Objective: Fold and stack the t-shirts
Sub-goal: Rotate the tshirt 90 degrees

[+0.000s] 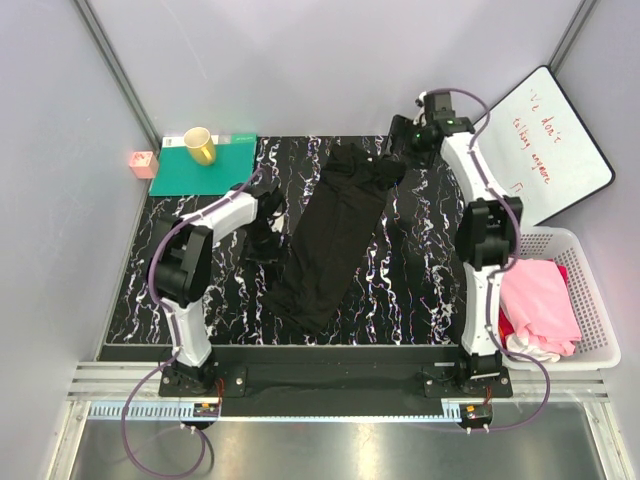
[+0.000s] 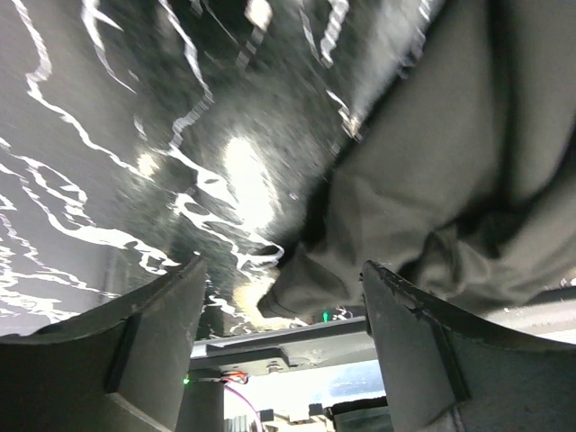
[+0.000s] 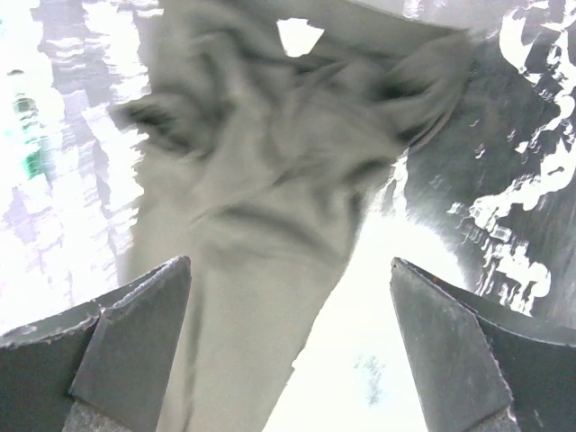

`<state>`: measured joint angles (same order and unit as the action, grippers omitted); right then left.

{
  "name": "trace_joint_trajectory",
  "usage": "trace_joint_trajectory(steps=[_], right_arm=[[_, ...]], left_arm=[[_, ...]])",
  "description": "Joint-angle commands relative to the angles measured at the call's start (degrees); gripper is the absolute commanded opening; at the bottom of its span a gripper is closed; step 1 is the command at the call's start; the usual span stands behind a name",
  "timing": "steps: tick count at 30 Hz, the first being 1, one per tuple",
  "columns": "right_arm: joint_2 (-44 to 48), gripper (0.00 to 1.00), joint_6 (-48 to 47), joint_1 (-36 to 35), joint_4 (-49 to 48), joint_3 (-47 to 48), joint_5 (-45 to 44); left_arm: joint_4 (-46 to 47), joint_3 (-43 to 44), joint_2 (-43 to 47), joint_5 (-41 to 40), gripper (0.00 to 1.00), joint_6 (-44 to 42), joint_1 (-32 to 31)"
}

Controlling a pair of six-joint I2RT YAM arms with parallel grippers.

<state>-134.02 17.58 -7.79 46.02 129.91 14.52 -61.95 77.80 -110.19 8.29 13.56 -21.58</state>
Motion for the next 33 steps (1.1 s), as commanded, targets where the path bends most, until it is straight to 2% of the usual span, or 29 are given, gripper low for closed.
trace_joint_trajectory(steps=[1,2,8,10,14,15,16,19,24,33], right_arm=[[12.7,1.00,3.0,-0.1,-0.9,-9.5,9.4],[13.8,1.00,3.9,0.0,-0.9,-14.2,13.6],[19.7,1.00,5.5,-0.1,-0.5,-31.5,24.2],[21.2,1.00,6.3,-0.1,-0.4,-34.6,26.3],[22.0,1.00,8.8,-0.1,-0.4,-42.3,33.3],[21.8,1.00,9.3,-0.1,-0.4,-43.4,34.6],[21.8,1.00,10.1,-0.3,-0.5,-44.6,35.6],[22.0,1.00,9.6,-0.9,-0.3,-48.2,35.6],[18.4,1.00,7.8,-1.0,-0.5,-47.2,30.0],[6.7,1.00,7.7,-0.7,-0.8,-30.3,10.5]], left_arm=[[2.0,-2.7,5.7,3.5,0.73,0.7,-0.4],[2.3,-4.4,6.1,3.5,0.72,0.8,-0.5],[5.4,-11.0,8.0,5.4,0.57,1.5,-0.7],[6.8,-12.9,8.1,6.1,0.54,1.8,-0.9],[9.0,-14.6,7.2,7.7,0.40,3.2,-1.4],[9.7,-14.7,6.7,8.0,0.35,3.5,-1.5],[10.0,-14.8,6.4,8.3,0.24,3.7,-1.7],[10.7,-14.8,5.6,9.2,0.00,4.5,-2.1],[11.4,-15.7,6.0,11.0,0.00,6.5,-3.4],[12.4,-20.5,8.5,14.5,0.00,11.1,-5.5]])
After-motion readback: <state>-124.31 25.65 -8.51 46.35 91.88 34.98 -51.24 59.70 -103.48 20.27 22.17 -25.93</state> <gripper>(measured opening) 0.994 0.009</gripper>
